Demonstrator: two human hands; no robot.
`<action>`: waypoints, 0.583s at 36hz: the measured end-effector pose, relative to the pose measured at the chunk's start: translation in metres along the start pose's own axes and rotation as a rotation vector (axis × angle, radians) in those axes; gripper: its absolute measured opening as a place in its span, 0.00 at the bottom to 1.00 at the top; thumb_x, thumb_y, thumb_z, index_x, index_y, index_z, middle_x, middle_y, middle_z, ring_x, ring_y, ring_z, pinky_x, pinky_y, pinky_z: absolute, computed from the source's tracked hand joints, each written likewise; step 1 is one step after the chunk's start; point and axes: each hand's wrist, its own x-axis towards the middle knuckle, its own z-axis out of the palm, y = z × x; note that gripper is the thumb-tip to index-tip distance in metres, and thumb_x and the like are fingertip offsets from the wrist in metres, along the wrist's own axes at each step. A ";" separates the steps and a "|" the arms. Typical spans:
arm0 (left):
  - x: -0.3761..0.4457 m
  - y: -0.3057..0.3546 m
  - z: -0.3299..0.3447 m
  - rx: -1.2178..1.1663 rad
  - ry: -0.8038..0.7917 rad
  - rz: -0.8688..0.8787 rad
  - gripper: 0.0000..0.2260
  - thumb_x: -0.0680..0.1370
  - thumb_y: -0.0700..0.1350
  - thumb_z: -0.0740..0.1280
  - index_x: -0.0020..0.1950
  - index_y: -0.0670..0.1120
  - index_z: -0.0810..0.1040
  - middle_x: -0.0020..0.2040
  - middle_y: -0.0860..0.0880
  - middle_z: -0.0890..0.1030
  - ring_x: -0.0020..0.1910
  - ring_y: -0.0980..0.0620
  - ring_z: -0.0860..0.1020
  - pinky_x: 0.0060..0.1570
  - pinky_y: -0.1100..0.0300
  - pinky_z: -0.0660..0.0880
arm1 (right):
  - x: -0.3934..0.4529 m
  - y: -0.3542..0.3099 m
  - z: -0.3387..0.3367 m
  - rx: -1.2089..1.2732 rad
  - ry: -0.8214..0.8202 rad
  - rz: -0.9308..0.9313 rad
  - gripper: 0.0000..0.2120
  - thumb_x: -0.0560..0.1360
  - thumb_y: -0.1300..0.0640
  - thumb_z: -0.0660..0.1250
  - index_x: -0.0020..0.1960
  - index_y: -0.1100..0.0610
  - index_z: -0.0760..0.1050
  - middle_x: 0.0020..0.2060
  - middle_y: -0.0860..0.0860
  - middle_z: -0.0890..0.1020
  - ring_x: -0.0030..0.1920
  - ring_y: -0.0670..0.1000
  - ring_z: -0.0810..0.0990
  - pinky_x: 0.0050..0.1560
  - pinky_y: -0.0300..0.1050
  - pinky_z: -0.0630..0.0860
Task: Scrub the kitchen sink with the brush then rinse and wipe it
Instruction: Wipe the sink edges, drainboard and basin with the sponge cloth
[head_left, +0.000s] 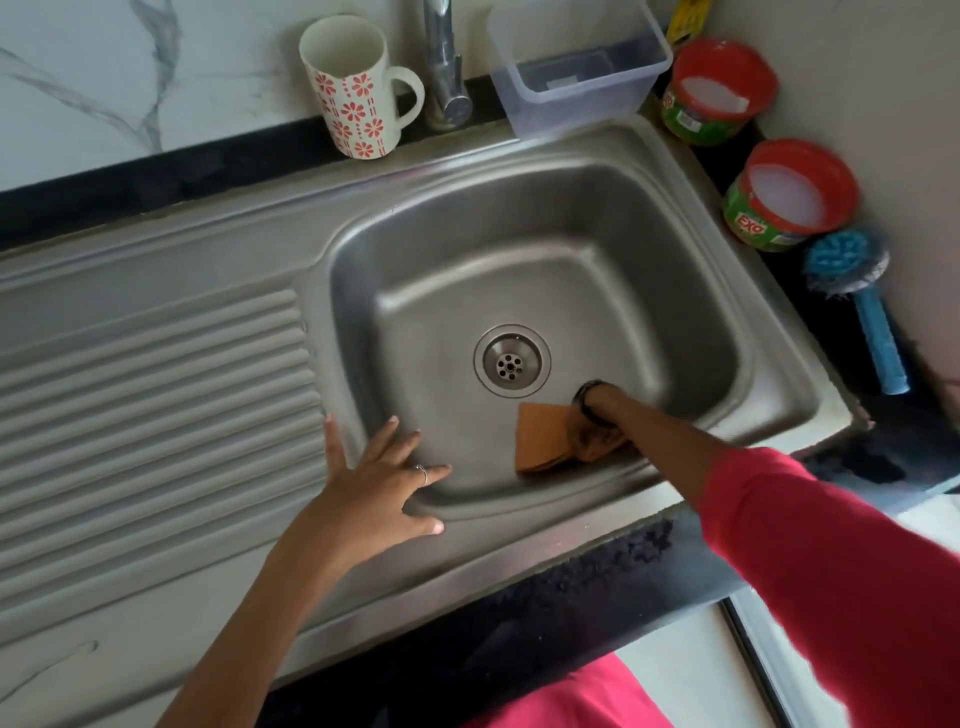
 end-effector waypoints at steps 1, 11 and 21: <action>-0.002 -0.002 0.002 0.010 0.006 -0.002 0.28 0.75 0.63 0.60 0.73 0.64 0.55 0.78 0.52 0.44 0.75 0.53 0.35 0.60 0.33 0.25 | 0.006 -0.012 0.006 -0.048 -0.010 -0.036 0.15 0.76 0.58 0.60 0.32 0.56 0.62 0.22 0.51 0.73 0.24 0.48 0.72 0.29 0.37 0.70; -0.018 -0.017 0.008 -0.010 0.004 -0.003 0.28 0.77 0.61 0.59 0.75 0.59 0.54 0.78 0.51 0.45 0.75 0.52 0.35 0.60 0.35 0.25 | -0.052 -0.103 0.039 -0.114 0.282 -0.269 0.08 0.78 0.60 0.57 0.47 0.61 0.75 0.37 0.54 0.82 0.37 0.51 0.77 0.35 0.44 0.72; -0.003 -0.021 -0.010 -0.109 0.120 0.023 0.40 0.74 0.59 0.64 0.77 0.51 0.43 0.78 0.50 0.46 0.76 0.52 0.41 0.69 0.40 0.34 | -0.109 -0.096 0.046 0.113 0.288 -0.509 0.10 0.71 0.58 0.67 0.32 0.54 0.71 0.27 0.48 0.72 0.27 0.46 0.67 0.30 0.38 0.65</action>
